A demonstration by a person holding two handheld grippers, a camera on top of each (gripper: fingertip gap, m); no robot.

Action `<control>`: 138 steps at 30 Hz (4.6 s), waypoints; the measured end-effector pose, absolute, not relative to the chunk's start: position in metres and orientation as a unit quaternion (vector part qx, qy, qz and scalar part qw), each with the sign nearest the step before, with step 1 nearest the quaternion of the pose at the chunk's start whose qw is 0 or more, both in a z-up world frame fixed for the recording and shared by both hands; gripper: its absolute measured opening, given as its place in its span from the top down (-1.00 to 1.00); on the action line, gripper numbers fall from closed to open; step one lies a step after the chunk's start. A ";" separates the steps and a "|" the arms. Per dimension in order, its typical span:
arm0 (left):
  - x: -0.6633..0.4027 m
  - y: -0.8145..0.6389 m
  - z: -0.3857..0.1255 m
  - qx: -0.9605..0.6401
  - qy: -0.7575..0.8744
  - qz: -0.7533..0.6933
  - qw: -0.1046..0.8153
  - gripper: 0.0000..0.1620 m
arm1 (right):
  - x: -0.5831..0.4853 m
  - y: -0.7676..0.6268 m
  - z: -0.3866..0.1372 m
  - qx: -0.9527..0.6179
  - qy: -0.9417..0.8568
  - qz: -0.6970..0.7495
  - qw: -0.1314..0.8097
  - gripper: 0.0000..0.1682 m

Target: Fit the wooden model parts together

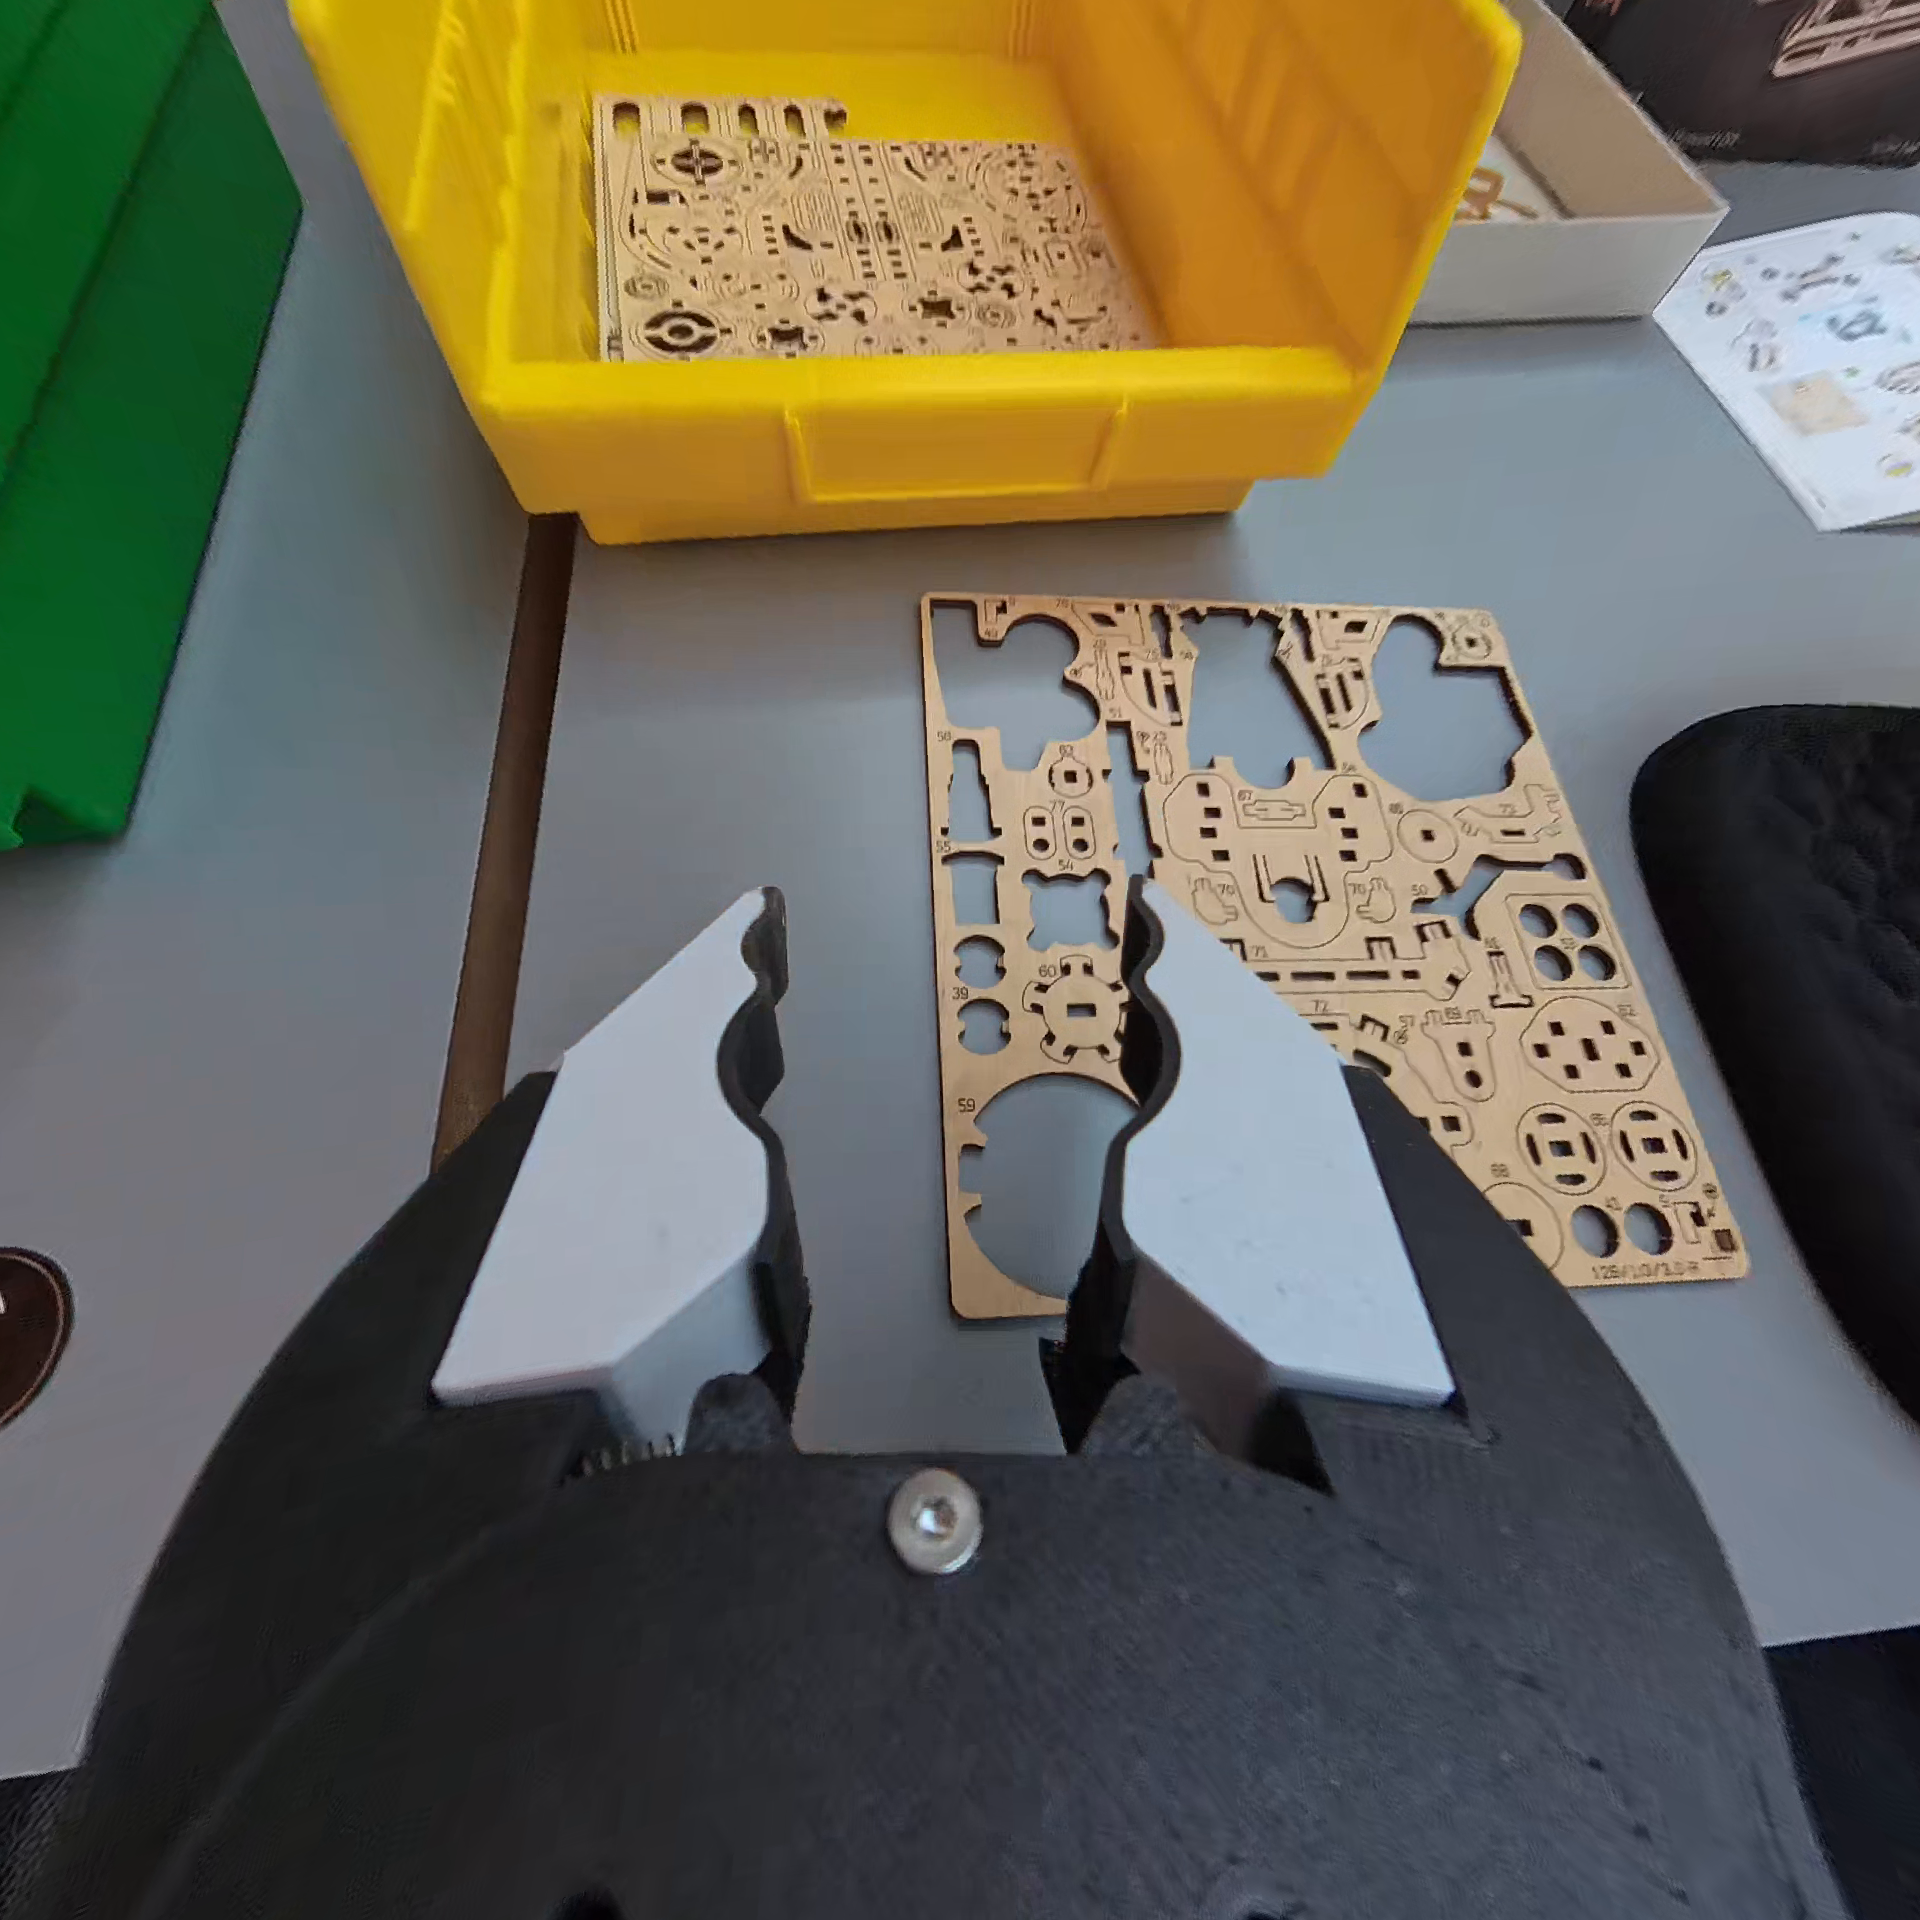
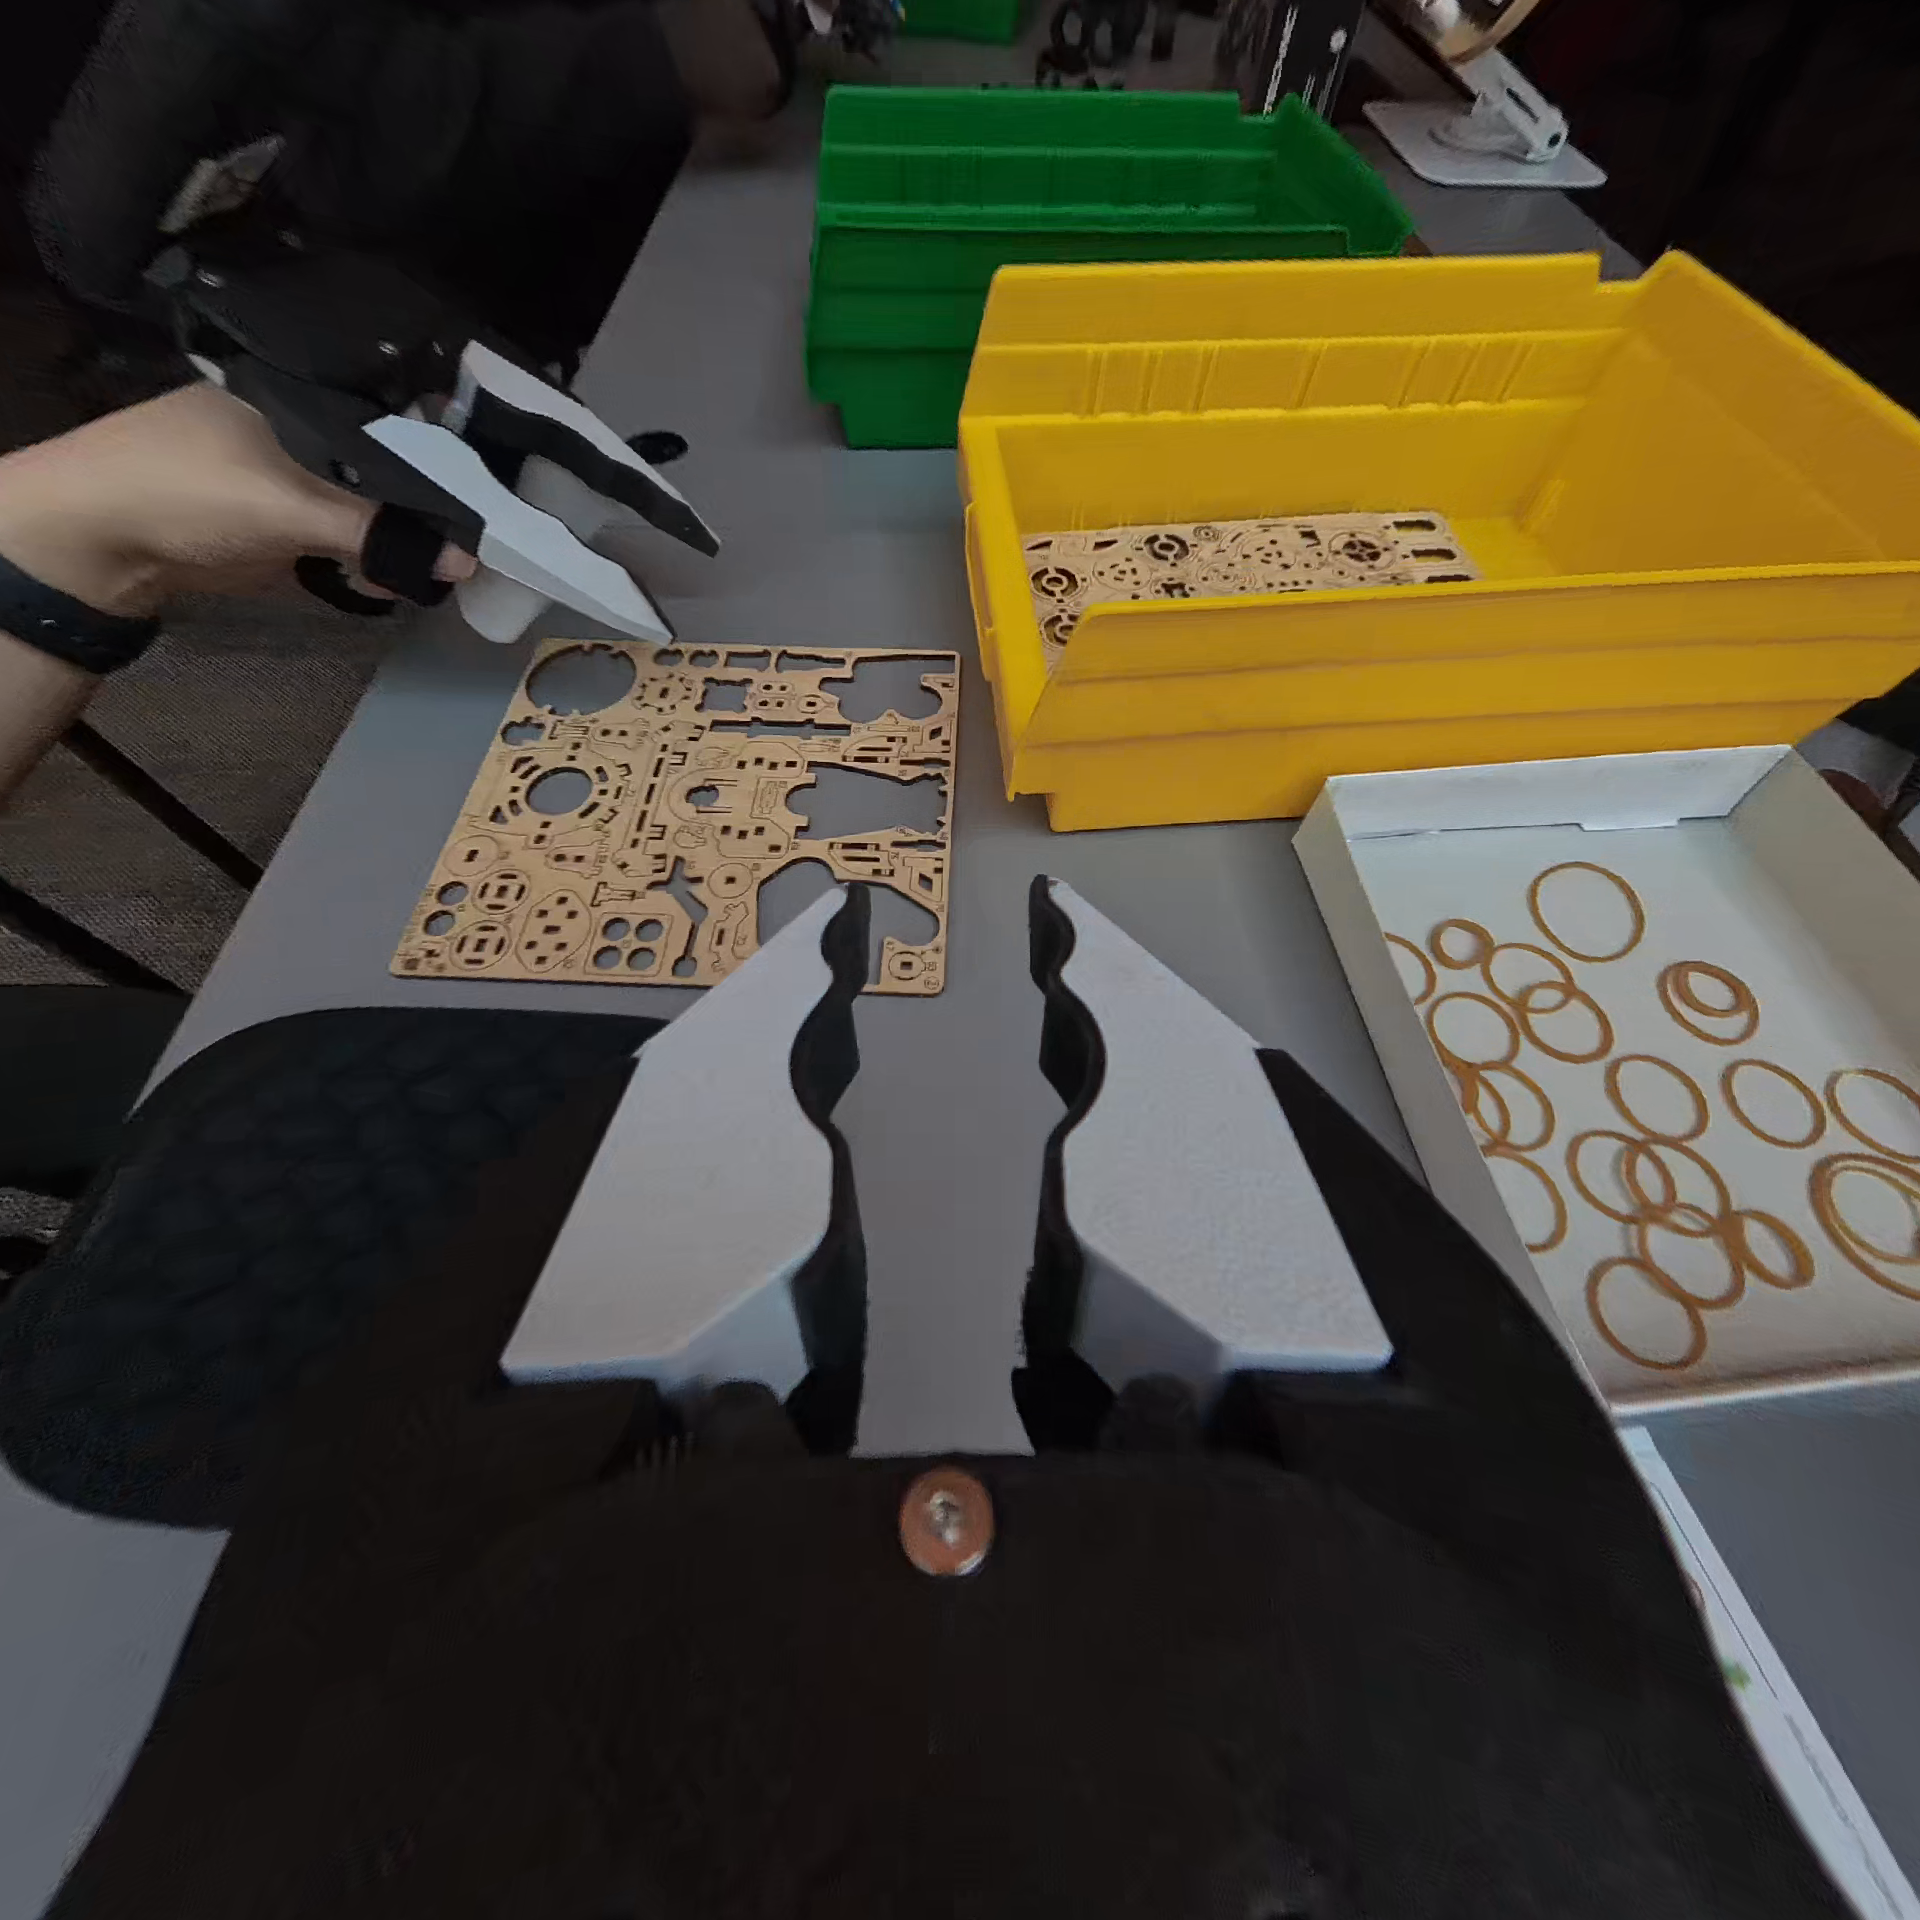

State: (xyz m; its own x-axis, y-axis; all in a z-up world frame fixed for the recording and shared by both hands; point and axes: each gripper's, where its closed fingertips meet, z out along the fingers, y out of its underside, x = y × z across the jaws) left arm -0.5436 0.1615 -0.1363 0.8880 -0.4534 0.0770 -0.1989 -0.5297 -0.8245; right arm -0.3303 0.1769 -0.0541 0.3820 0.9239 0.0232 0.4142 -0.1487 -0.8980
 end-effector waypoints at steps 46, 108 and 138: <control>-0.428 0.147 0.015 -0.664 0.345 -0.550 0.372 1.00 | -0.313 0.155 0.000 -0.670 -0.340 0.481 0.451 0.11; -0.087 0.141 0.053 -0.497 0.511 -0.671 0.206 0.93 | 0.006 0.136 0.070 -0.627 -0.152 0.574 0.504 0.99; -0.101 0.171 0.059 -0.521 0.470 -0.670 0.242 0.86 | 0.006 0.133 0.059 -0.643 -0.185 0.561 0.487 0.99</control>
